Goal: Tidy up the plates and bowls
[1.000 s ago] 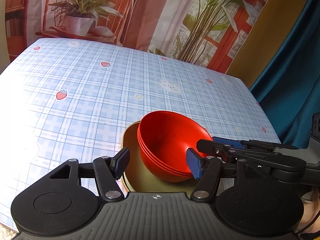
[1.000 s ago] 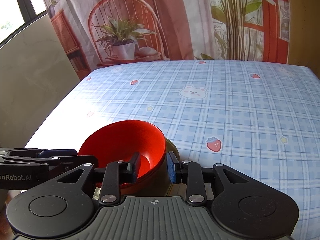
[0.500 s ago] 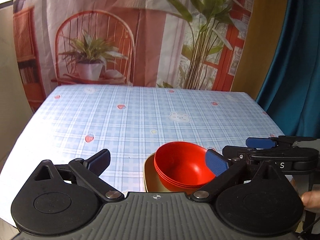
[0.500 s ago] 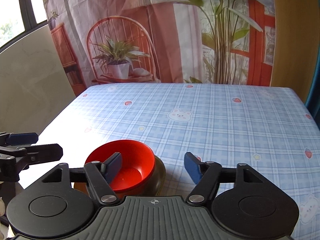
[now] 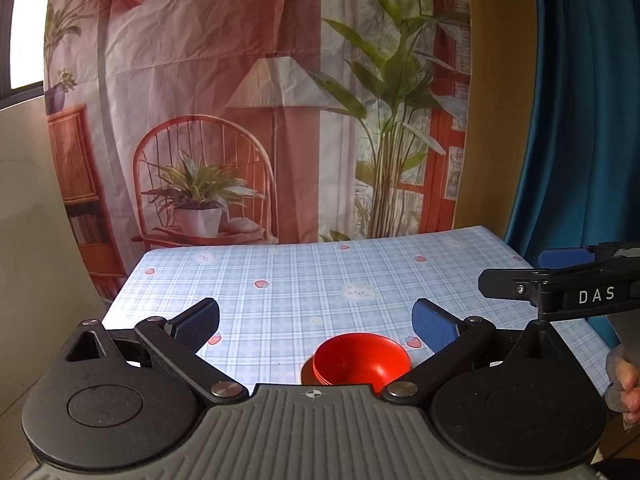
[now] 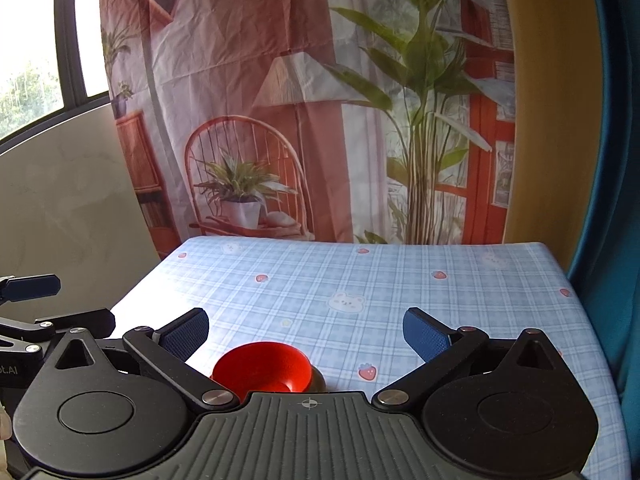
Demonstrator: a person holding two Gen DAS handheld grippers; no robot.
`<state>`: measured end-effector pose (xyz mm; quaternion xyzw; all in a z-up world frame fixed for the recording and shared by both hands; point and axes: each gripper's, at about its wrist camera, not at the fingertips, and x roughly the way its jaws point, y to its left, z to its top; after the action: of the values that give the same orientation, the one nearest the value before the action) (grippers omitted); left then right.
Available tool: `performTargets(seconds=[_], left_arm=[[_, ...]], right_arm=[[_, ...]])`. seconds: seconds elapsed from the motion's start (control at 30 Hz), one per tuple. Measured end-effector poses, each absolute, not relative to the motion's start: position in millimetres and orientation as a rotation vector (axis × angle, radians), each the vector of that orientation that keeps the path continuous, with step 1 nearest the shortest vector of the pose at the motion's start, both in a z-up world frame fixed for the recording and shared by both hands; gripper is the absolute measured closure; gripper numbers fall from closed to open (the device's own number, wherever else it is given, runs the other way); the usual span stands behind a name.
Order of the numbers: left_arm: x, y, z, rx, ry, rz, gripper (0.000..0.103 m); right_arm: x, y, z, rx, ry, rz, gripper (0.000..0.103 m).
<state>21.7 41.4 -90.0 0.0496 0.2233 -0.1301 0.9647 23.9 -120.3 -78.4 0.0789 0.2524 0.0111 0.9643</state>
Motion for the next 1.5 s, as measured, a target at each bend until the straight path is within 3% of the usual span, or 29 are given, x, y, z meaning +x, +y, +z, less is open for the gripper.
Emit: performTargets(seconds=[0.57,1.5], left_arm=[[-40,39,-82,0.131,0.388,-0.198,0.0],[-47,48,-82,0.115,0.397,-0.137,0.0]], right_arm=[[-68,-105,-71,0.172,0.493,-0.049,0.0],[-73,-95,-70,0.136,0.489,-0.047,0.0]])
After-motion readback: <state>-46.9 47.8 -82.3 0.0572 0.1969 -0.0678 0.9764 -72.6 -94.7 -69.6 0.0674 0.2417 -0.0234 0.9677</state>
